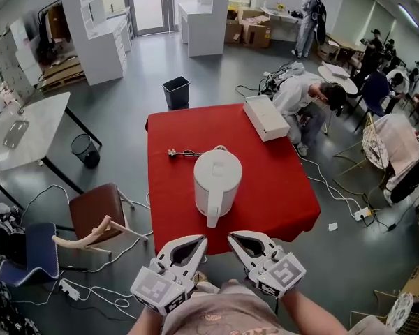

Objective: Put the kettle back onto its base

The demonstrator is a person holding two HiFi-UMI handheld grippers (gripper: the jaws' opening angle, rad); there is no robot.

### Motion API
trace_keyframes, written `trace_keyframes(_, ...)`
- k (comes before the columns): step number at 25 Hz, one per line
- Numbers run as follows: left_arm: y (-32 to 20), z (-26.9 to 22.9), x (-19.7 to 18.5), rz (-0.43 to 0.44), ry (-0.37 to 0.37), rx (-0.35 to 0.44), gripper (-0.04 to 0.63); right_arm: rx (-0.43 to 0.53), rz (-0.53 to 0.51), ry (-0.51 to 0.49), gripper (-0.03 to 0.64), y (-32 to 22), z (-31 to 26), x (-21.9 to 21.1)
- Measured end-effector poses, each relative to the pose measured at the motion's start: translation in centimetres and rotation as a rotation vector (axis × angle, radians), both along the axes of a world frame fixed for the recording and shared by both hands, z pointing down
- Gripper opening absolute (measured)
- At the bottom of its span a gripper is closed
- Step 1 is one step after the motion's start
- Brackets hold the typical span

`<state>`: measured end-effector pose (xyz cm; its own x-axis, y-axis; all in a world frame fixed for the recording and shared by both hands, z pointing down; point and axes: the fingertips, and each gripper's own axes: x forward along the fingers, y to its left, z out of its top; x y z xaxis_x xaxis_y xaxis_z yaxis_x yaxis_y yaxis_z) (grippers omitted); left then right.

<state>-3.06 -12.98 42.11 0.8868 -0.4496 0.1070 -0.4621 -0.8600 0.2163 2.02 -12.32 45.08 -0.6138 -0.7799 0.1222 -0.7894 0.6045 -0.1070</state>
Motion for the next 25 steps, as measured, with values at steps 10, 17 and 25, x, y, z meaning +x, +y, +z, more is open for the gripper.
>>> trace_keyframes(10,2.9,-1.0,1.0,-0.059,0.002,0.039,0.002,0.043,-0.089,-0.037,0.003,4.7,-1.8,0.1)
trace_keyframes(17,7.1,-1.1,1.8,-0.094,-0.001,0.056,0.002,0.023,-0.093,-0.042,0.003,9.2,-1.1,1.5)
trace_keyframes(25,14.2,-1.3,3.2,-0.119,-0.019,0.072,0.002,0.05,-0.058,-0.121,0.003,15.8,-3.9,4.7)
